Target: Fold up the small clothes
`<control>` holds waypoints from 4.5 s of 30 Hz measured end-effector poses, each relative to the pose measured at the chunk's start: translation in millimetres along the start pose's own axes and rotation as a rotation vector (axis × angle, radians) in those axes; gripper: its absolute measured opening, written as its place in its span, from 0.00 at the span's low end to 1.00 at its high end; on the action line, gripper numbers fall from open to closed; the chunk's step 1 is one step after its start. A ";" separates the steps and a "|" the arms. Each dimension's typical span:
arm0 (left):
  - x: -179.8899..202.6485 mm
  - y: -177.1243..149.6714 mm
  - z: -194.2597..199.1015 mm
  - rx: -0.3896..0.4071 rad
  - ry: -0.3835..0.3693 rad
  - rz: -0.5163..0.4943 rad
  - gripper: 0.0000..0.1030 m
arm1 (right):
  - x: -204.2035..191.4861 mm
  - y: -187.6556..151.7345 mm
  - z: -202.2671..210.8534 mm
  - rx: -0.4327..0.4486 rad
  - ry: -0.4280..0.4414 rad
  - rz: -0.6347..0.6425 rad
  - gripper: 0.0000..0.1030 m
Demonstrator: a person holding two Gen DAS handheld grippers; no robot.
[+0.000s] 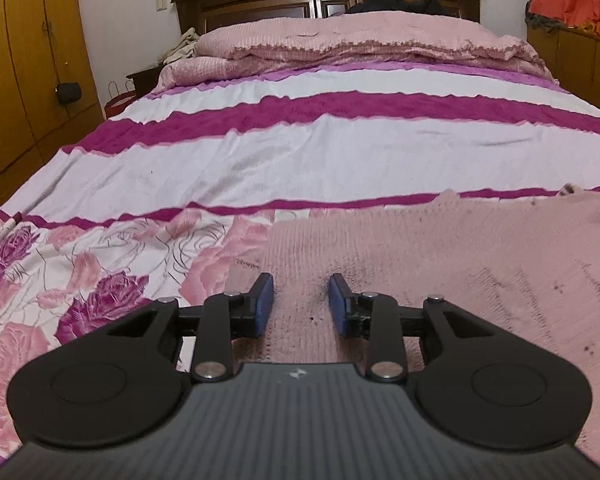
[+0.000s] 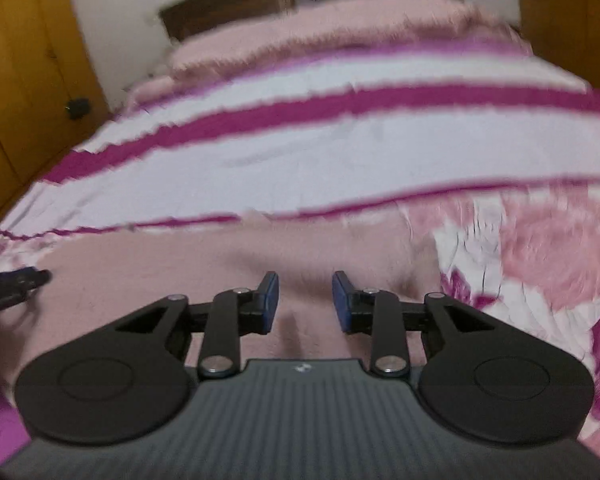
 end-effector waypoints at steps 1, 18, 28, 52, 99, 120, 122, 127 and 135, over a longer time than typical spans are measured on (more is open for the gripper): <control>-0.6 -0.9 -1.8 0.002 0.000 0.002 0.40 | 10.8 -0.4 -11.6 -0.003 -0.042 -0.015 0.30; -8.6 -2.2 -7.4 -0.012 -0.008 0.038 0.50 | 1.1 8.2 -26.7 0.035 -0.103 0.092 0.31; -1.8 -0.7 37.8 -0.039 -0.022 0.043 0.50 | -5.0 -1.1 50.0 0.144 -0.095 0.011 0.59; 50.3 -54.9 109.8 -0.209 -0.069 0.072 0.59 | 38.5 -65.5 61.9 0.074 0.015 -0.316 0.66; 53.0 -63.4 116.3 -0.217 -0.065 0.058 0.59 | 39.0 -71.3 41.1 0.125 0.236 -0.543 0.33; 2.2 -52.4 137.9 -0.189 -0.006 0.156 0.59 | -6.3 -17.6 81.8 0.248 0.267 -0.444 0.27; -1.4 -52.2 138.3 -0.186 -0.005 0.161 0.59 | -14.9 -11.8 84.9 0.256 0.276 -0.426 0.26; -12.0 -50.6 140.1 -0.177 0.003 0.177 0.59 | -37.4 -1.0 92.4 0.279 0.302 -0.379 0.26; -30.7 -47.1 142.8 -0.160 0.016 0.198 0.59 | -71.8 12.3 92.9 0.286 0.326 -0.304 0.26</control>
Point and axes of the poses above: each gripper's, at about its wrist camera, not at the fingertips, and z roughly against the way its jaws point, x to its right, y to its top, the point moved 10 cm from there along -z, roughly the way its jaws point, and after that the axes turned 2 degrees about z, right-handed, at the moved point
